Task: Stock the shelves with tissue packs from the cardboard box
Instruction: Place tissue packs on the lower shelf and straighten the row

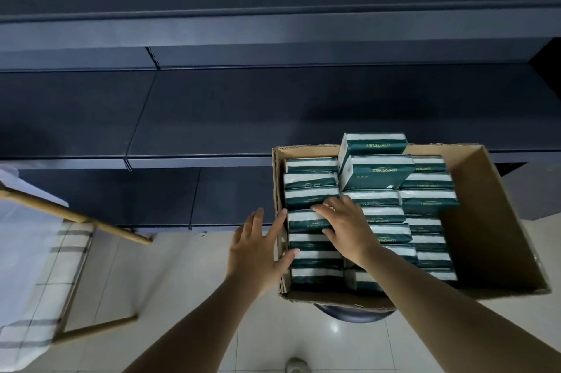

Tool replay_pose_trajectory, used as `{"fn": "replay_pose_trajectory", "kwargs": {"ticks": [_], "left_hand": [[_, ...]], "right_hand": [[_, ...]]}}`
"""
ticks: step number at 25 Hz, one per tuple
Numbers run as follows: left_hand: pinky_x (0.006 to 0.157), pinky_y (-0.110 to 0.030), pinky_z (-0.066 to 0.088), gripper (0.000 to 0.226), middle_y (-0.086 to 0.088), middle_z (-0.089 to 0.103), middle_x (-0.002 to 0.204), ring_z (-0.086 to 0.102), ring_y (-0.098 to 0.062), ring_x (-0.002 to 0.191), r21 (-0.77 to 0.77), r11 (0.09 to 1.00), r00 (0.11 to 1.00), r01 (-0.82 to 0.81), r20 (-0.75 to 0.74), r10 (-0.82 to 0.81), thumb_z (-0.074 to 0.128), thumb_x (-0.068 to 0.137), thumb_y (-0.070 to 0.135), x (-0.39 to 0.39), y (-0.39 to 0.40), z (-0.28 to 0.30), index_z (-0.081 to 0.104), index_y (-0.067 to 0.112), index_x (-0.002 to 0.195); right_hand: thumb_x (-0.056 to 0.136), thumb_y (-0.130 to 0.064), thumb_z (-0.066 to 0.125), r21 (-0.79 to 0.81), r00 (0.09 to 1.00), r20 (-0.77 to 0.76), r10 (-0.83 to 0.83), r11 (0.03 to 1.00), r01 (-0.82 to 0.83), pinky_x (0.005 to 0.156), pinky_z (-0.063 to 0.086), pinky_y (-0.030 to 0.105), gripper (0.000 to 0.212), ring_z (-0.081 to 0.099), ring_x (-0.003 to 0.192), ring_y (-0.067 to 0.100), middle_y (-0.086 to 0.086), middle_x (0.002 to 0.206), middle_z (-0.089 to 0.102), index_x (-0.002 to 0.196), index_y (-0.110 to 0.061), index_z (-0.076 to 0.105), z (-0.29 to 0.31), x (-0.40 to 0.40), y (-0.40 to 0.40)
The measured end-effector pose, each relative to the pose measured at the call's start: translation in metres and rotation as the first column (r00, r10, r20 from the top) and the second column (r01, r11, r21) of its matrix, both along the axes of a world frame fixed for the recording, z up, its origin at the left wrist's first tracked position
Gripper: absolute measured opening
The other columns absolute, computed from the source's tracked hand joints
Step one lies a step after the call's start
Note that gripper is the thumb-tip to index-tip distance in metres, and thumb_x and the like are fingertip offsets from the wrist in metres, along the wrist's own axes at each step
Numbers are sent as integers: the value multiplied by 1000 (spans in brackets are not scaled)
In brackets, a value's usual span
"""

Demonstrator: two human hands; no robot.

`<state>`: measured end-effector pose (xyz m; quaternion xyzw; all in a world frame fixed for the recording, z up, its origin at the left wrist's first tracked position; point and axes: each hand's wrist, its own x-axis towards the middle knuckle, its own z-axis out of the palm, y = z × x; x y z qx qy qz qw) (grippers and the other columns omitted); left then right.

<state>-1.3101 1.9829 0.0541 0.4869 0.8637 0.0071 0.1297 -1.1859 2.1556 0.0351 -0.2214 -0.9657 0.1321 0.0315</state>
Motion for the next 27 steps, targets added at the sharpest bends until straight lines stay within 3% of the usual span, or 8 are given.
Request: {"fn": "replay_pose_trajectory", "kwargs": {"ticks": [3,7,10,14,18,23,27], "left_hand": [[115,-39,18,83,-3,-1,159,5,-25,145,-26,999,999,-33,18,33,17,81,79,-3,1,11,-20,41,145],[114,-39,18,93,-4,2,158,8,-24,144,36,998,998,-58,5,58,34,81,77,-21,0,52,-12,33,149],[115,-38,16,95,-5,9,157,10,-23,144,133,990,999,-38,-33,42,40,81,74,-41,2,99,-4,28,151],[114,-35,15,93,-4,12,156,11,-21,143,310,948,990,69,-139,-27,41,82,73,-76,4,187,1,26,152],[115,-36,15,94,-6,15,155,12,-22,143,463,866,955,190,-290,-55,46,81,72,-122,-8,298,6,25,152],[113,-38,19,95,-8,21,153,17,-23,141,608,740,887,287,-461,36,47,79,73,-194,-49,419,9,25,152],[111,-39,23,94,-9,27,150,22,-24,140,697,663,889,274,-447,102,48,77,73,-246,-77,473,15,24,151]], "right_hand": [[54,-11,88,13,999,-35,19,1000,-18,65,45,32,51,53,85,20,-6,86,60,100,-22,66,7,-2,-3],[69,-3,78,-81,989,-146,-2,997,-10,80,47,38,46,45,99,19,-2,97,59,110,-17,63,49,2,-2],[82,-3,66,-143,981,-196,-5,990,-23,92,44,35,41,47,107,18,-1,108,56,121,-14,58,108,-3,-1],[88,-9,60,-71,960,-281,18,997,-39,95,37,28,46,45,110,17,-2,116,53,132,-19,48,216,-26,-12],[90,-13,61,60,926,-377,31,998,-9,97,33,21,43,46,114,16,-3,122,55,130,-19,51,335,-58,-44],[91,-18,60,214,873,-482,76,976,33,97,30,19,43,42,115,12,-7,126,53,132,-21,47,462,-120,-102],[94,-23,55,271,842,-525,121,962,31,96,33,20,36,40,119,8,-11,126,51,129,-23,47,522,-176,-133]]}}
